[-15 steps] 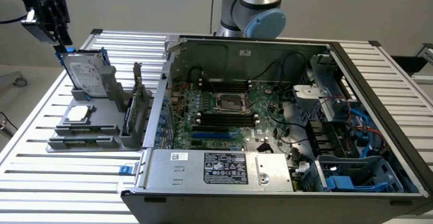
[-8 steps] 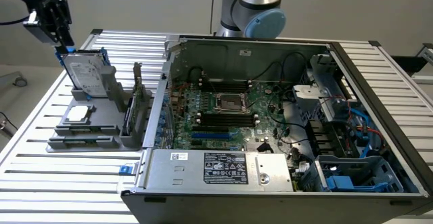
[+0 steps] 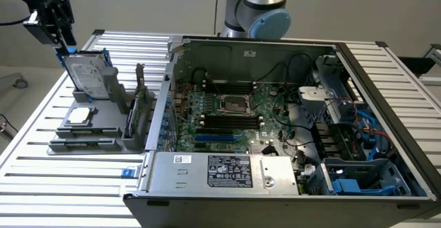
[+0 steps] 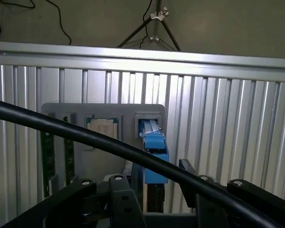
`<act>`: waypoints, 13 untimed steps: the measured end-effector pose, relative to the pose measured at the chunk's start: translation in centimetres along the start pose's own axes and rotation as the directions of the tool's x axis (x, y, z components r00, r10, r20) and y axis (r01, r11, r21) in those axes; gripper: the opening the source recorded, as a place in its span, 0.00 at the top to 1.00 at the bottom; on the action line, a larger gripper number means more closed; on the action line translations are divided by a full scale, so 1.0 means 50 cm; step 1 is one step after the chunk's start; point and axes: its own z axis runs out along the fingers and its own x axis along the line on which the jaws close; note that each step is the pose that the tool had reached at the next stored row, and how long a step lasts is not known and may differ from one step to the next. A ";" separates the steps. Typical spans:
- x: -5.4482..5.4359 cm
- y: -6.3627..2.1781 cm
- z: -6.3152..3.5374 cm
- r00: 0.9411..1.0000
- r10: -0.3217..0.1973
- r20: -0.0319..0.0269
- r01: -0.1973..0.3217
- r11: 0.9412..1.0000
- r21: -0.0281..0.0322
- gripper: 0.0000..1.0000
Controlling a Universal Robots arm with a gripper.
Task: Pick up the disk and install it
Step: 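Pick up the disk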
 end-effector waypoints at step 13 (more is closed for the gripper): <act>-0.001 0.001 0.036 1.000 0.008 0.000 -0.008 1.000 0.000 0.49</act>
